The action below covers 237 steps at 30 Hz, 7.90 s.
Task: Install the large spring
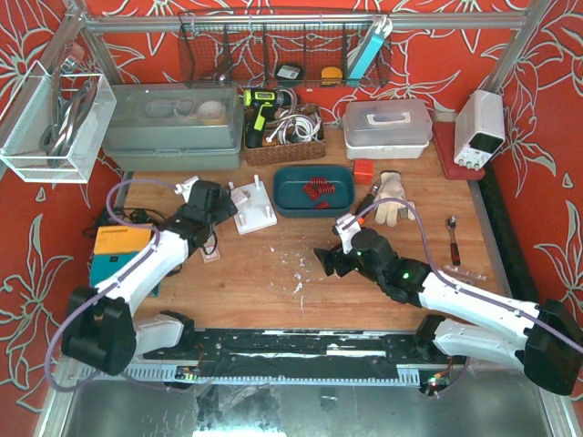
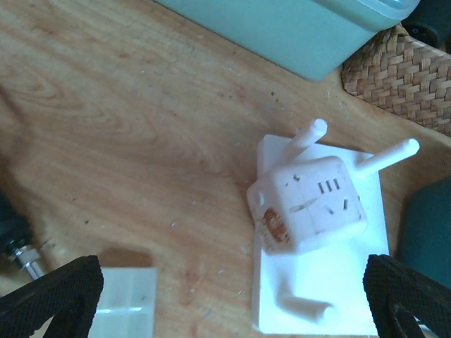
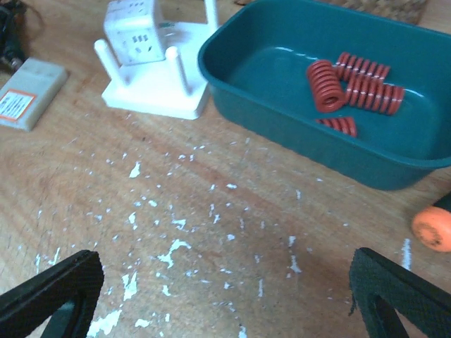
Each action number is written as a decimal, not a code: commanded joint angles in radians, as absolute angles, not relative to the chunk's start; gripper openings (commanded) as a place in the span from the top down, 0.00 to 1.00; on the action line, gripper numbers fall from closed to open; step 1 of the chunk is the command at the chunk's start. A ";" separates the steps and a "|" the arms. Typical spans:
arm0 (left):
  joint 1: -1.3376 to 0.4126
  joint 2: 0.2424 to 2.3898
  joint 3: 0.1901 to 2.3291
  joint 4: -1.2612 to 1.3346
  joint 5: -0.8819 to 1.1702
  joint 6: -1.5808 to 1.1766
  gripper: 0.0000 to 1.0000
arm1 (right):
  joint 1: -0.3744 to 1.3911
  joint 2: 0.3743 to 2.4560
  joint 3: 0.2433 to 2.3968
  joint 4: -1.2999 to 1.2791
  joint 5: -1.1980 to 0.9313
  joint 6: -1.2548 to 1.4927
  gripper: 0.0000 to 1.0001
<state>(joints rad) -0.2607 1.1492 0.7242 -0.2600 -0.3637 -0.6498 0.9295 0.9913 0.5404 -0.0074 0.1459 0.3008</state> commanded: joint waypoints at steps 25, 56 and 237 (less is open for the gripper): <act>-0.318 1.686 1.167 -0.465 -0.363 -0.801 0.16 | 1.134 0.998 0.534 0.103 0.264 0.145 0.03; -0.286 1.561 1.077 -0.484 -0.562 -0.906 0.59 | 1.133 0.985 0.538 0.083 0.298 0.148 0.03; -0.545 0.847 0.337 0.418 -0.045 -0.397 0.16 | 0.756 1.309 0.876 0.052 -0.042 -0.115 1.00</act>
<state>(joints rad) -0.5381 0.8242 0.3271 0.3874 -0.1043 -0.4088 0.7269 1.4124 0.9707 -0.0910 -0.0875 -0.3092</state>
